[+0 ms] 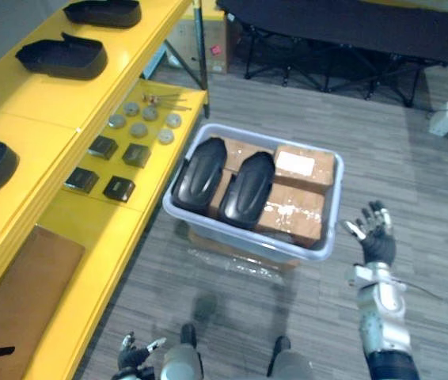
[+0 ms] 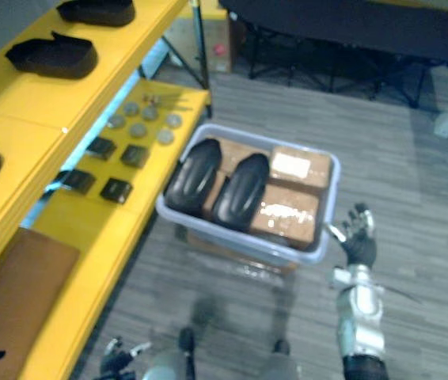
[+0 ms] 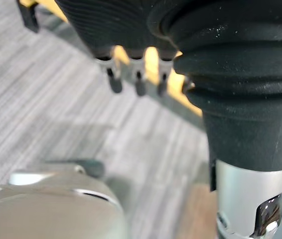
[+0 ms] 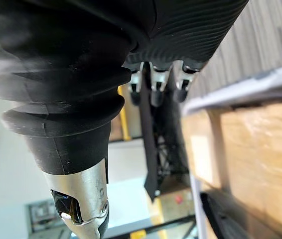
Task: Walk over and take plastic housings, then place them on the shelf
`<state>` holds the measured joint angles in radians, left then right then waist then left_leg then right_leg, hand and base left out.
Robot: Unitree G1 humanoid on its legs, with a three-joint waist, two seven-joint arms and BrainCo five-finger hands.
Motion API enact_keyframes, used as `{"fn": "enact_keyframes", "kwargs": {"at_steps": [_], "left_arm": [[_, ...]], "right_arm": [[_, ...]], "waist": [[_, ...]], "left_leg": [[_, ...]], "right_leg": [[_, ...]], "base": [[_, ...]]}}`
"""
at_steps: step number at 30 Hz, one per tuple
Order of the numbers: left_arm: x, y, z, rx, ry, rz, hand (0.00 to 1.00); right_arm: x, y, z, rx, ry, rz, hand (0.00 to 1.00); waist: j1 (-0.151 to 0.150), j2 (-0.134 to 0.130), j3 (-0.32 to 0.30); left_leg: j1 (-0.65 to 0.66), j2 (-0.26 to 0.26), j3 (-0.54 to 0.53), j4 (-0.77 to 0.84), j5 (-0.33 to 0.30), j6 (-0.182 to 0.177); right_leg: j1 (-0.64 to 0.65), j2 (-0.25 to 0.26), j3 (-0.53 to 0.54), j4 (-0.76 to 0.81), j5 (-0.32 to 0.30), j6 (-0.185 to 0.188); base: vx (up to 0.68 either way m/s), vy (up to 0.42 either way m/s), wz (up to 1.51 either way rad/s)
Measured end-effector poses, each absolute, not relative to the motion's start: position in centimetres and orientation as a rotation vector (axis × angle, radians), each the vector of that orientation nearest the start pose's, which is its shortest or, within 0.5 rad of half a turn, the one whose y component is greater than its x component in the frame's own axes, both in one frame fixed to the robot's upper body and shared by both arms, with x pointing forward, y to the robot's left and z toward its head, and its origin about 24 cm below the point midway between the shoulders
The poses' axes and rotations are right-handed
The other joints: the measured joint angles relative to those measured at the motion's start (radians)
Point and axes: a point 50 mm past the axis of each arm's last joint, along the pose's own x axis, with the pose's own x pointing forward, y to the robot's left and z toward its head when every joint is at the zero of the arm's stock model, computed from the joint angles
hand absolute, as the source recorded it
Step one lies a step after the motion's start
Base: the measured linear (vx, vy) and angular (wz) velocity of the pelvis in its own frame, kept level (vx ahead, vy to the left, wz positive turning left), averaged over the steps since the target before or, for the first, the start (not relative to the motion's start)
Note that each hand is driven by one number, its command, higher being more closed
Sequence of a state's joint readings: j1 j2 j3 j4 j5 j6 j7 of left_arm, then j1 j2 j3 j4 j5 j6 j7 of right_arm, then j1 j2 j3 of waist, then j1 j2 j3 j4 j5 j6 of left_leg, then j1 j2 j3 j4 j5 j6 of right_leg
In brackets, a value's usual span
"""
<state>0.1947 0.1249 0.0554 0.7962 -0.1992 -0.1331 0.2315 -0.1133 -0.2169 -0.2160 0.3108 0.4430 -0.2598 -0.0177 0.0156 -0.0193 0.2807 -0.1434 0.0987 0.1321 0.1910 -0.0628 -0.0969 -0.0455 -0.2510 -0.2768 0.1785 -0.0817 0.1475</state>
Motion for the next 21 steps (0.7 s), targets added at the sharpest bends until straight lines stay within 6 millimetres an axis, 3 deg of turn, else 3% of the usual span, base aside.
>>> {"fn": "enact_keyframes", "kwargs": {"at_steps": [2,4,6,9,13,17,21], "left_arm": [[11.5,22.1,-13.1,0.016,0.81,0.447,0.0],[12.4,21.7,-12.7,-0.002,0.782,0.43,0.0],[13.3,21.2,-12.4,-0.03,0.756,0.416,0.0],[13.6,20.7,-12.4,-0.053,0.748,0.402,0.0],[13.8,20.2,-12.3,-0.064,0.729,0.384,0.0],[15.1,19.4,-11.9,-0.061,0.695,0.324,0.0],[15.8,18.7,-11.9,-0.086,0.688,0.285,0.0]], "right_arm": [[28.0,-25.7,5.4,0.24,-0.174,-0.309,0.0],[30.9,-25.9,8.1,0.234,-0.22,-0.308,0.0],[33.8,-26.6,11.2,0.197,-0.236,-0.335,0.0],[36.1,-27.4,13.5,0.184,-0.204,-0.396,0.0],[37.3,-28.8,15.6,0.15,-0.196,-0.446,0.0],[38.2,-29.3,19.9,0.051,-0.268,-0.436,0.0],[38.5,-29.5,20.9,-0.038,-0.243,-0.432,0.0]], "waist": [[0.0,0.013,0.027],[0.011,0.029,0.064],[0.034,0.056,0.111],[0.064,0.073,0.151],[0.09,0.094,0.17],[0.094,0.134,0.194],[0.113,0.162,0.206]], "left_leg": [[-0.039,-0.001,-0.024,0.032,-0.001,0.002],[-0.076,-0.001,-0.046,0.045,0.003,0.008],[-0.106,-0.006,-0.067,0.043,0.022,0.017],[-0.125,-0.016,-0.083,0.007,0.06,0.015],[-0.151,-0.024,-0.103,0.002,0.07,0.012],[-0.178,-0.032,-0.123,0.014,0.07,0.012],[-0.195,-0.031,-0.123,0.014,0.07,0.012]], "right_leg": [[-0.009,0.001,-0.016,0.003,0.006,0.0],[-0.029,0.002,-0.029,0.006,0.014,-0.003],[-0.043,0.003,-0.046,0.003,0.029,-0.005],[-0.065,-0.002,-0.06,0.004,0.043,-0.001],[-0.077,-0.006,-0.079,0.003,0.048,0.0],[-0.1,-0.013,-0.08,0.025,0.048,0.0],[-0.127,-0.014,-0.08,0.041,0.045,-0.006]], "base": [[-0.15,0.031,0.3],[-0.18,0.022,0.25],[-0.12,0.007,0.21],[-0.05,-0.003,0.23],[0.04,-0.003,0.18],[0.03,0.014,0.12],[0.0,0.001,-0.01]]}}
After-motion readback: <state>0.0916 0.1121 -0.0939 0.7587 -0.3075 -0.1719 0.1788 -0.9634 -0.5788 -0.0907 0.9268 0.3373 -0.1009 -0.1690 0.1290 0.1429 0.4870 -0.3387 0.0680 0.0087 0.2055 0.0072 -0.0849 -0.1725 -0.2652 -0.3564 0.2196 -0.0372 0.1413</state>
